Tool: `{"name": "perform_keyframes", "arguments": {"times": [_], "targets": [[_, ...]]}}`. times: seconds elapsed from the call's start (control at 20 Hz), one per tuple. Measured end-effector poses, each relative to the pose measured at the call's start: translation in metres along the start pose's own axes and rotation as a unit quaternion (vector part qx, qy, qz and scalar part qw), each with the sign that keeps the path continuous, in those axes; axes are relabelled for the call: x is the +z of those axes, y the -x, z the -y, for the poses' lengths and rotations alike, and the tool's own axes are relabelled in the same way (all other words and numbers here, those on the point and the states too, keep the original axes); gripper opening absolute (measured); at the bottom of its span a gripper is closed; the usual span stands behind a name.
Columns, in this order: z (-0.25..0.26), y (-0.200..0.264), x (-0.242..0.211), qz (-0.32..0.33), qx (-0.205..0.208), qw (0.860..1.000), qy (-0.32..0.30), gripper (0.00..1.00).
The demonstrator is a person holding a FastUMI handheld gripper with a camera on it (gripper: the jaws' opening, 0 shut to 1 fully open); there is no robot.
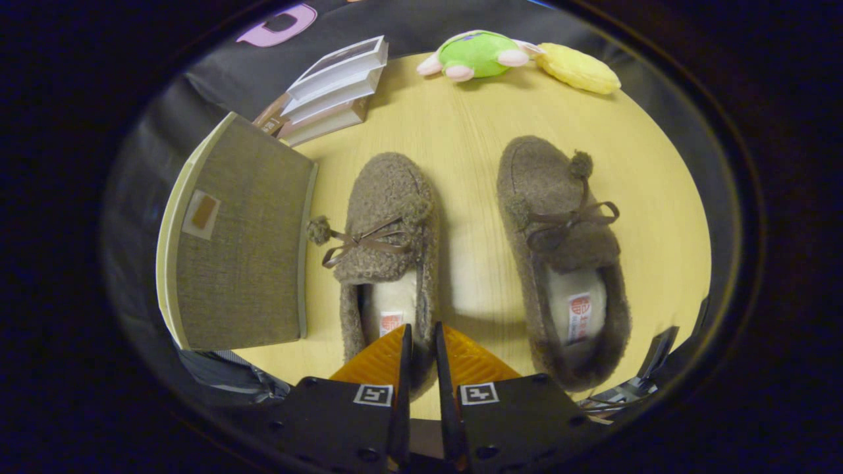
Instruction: Open the storage box then place both shoes into the box .Put the left shoe in first, then the right shoe, with the right side of both shoes facing outward in a uniform manner.
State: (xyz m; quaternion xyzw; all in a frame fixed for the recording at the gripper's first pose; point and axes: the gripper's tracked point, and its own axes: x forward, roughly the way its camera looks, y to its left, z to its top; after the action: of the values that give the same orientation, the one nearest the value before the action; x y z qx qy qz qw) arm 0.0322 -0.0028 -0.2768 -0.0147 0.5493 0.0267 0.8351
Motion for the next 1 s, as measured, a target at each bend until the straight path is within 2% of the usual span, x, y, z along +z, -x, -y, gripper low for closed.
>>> {"name": "perform_keyframes", "arguments": {"times": [0.05, 0.2, 0.55, 0.75, 1.0], "targets": [[0.0, 0.003, 0.003, -0.004, 0.003, 1.0, -0.004, 0.09], [0.002, 0.005, 0.004, -0.001, 0.004, 0.999, -0.032, 0.03], [-0.019, 0.035, 0.003, -0.001, 0.095, 0.988, -0.124, 0.04], [-0.036, 0.068, 0.013, 0.012, 0.152, 0.973, -0.17, 0.03], [-0.067, 0.131, 0.039, 0.043, 0.21, 0.962, -0.167, 0.03]]}}
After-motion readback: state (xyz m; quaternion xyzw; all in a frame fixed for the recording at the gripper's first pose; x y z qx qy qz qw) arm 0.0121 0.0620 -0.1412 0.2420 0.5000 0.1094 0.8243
